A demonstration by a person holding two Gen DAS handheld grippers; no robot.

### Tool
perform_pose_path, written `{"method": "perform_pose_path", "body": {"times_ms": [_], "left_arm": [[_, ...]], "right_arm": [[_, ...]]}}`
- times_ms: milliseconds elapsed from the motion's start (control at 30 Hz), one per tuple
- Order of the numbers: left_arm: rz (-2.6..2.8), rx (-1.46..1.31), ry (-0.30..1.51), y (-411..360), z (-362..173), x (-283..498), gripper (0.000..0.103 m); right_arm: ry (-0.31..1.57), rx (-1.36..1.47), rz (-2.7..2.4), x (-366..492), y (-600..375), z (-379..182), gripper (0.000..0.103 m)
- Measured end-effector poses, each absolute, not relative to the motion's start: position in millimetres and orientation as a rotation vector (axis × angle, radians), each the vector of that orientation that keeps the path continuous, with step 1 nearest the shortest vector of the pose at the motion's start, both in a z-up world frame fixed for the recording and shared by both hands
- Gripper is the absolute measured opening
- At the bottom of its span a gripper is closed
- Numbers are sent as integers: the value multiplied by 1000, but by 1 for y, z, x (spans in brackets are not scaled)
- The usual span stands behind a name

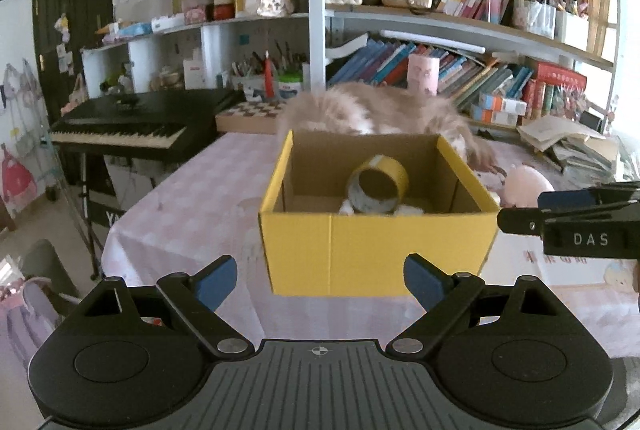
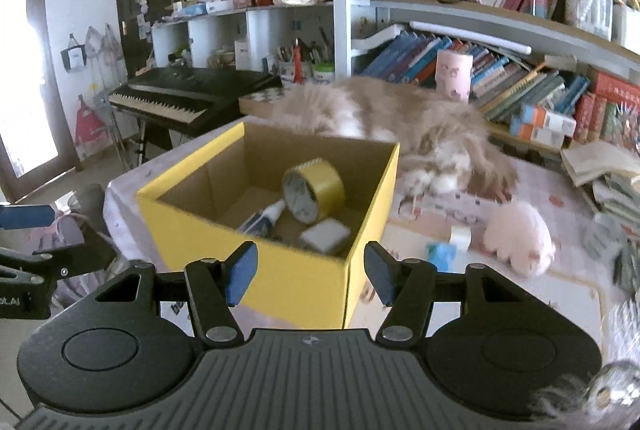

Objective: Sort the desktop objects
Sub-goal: 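Lift both grippers out of the box and move back over the table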

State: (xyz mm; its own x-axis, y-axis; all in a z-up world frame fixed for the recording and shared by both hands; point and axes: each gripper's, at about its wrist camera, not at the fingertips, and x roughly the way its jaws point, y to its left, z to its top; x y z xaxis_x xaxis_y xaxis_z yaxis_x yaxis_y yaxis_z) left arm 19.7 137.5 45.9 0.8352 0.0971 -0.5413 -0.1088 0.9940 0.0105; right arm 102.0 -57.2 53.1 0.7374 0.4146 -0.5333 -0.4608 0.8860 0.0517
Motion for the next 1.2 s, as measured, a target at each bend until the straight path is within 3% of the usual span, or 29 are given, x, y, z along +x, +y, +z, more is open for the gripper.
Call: {"method": "perform_pose_path", "body": {"times_ms": [600,1200], "left_arm": [[95,-61,632,126,23,-34,93],[41,-80,687,109,6,-42,93]], "right_arm": [[624,-107,451,18,-56,22,59],[685,-109,382,-7,-70,1,65]]}}
